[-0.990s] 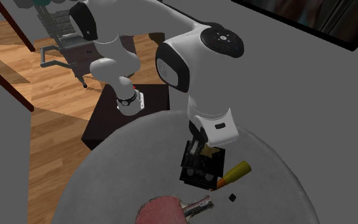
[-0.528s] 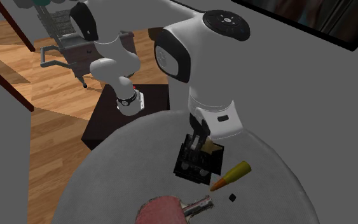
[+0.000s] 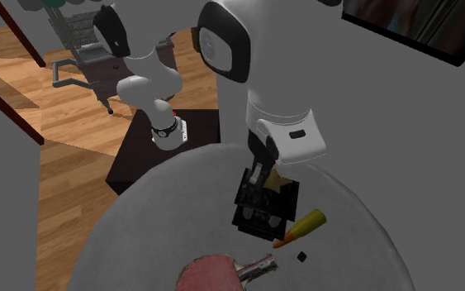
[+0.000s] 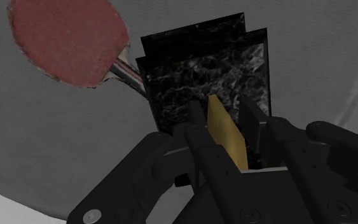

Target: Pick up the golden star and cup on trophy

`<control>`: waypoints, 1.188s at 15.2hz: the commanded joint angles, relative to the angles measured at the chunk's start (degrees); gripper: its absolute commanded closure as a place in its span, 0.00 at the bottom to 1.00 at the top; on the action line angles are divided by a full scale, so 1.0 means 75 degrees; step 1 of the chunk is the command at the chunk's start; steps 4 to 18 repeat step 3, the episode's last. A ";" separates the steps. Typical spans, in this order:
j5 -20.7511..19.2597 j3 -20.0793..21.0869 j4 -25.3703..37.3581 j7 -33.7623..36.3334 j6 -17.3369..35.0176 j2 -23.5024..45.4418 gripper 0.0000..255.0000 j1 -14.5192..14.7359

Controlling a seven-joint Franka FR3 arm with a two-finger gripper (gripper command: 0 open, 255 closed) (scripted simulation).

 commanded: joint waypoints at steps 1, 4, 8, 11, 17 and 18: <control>-0.0021 0.0003 0.0297 -0.0007 -0.0229 0.0053 1.00 0.0024; -0.0023 0.0003 0.0323 -0.0007 -0.0248 0.0059 1.00 0.0028; -0.0023 0.0003 0.0323 -0.0007 -0.0248 0.0059 1.00 0.0028; -0.0023 0.0003 0.0323 -0.0007 -0.0248 0.0059 1.00 0.0028; -0.0023 0.0003 0.0323 -0.0007 -0.0248 0.0059 1.00 0.0028; -0.0023 0.0003 0.0323 -0.0007 -0.0248 0.0059 1.00 0.0028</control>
